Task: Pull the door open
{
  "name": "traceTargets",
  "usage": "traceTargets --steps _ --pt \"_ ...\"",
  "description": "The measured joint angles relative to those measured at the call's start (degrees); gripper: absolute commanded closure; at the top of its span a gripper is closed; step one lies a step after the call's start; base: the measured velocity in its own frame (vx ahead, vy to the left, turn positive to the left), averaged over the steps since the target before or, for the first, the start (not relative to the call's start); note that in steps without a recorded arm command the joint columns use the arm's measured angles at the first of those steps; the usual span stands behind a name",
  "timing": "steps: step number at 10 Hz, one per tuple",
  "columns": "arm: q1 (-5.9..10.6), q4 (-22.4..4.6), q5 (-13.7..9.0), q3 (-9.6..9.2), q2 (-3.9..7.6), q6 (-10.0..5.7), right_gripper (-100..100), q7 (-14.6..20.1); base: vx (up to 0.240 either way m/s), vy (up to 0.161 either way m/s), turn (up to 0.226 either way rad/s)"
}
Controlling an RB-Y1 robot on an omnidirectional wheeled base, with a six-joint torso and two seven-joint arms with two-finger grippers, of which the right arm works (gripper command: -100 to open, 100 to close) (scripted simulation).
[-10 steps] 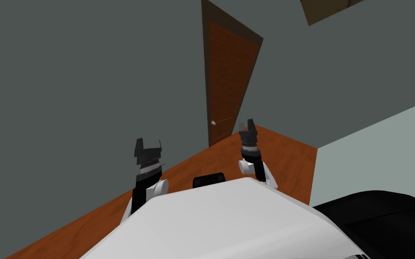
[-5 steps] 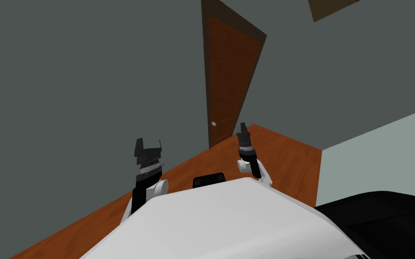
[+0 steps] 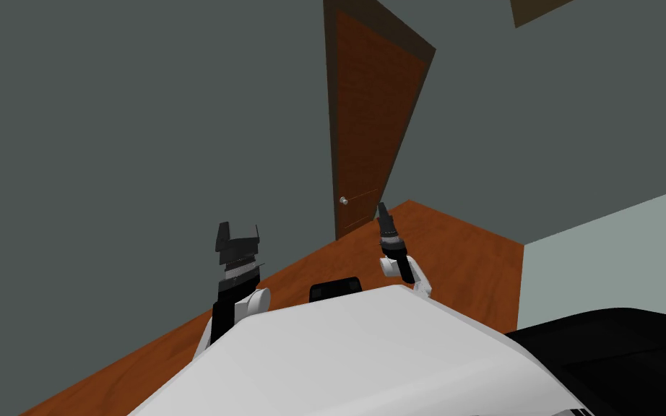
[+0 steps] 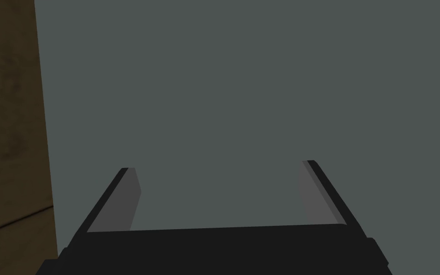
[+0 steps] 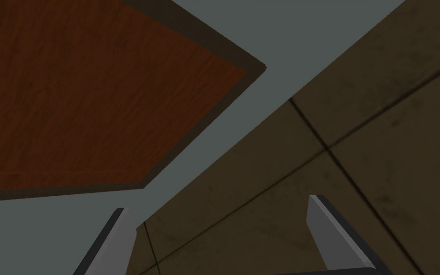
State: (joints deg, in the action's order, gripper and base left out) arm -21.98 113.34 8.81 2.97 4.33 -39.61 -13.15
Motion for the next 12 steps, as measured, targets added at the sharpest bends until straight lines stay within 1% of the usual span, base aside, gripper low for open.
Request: traceTargets --steps 2,3,4,6,8,12 --pt "0.96 -3.6 0.8 0.09 0.33 -1.0 -100 -1.9 0.081 -0.019 0.018" --pt "1.43 -5.1 1.3 0.2 0.7 -1.2 -100 -3.1 0.098 -0.028 0.022" --pt "2.29 -6.7 1.8 0.39 1.08 -1.32 -100 -4.3 0.069 -0.013 0.009" --pt "2.55 -8.8 2.6 0.26 1.22 -1.88 -100 -5.9 0.05 -0.01 0.007" --pt "3.28 -11.5 3.2 0.35 1.39 -2.71 -100 -7.4 0.055 -0.015 0.015" --pt "5.43 -17.9 4.7 0.9 2.49 -4.25 -100 -11.1 0.076 -0.02 0.017"
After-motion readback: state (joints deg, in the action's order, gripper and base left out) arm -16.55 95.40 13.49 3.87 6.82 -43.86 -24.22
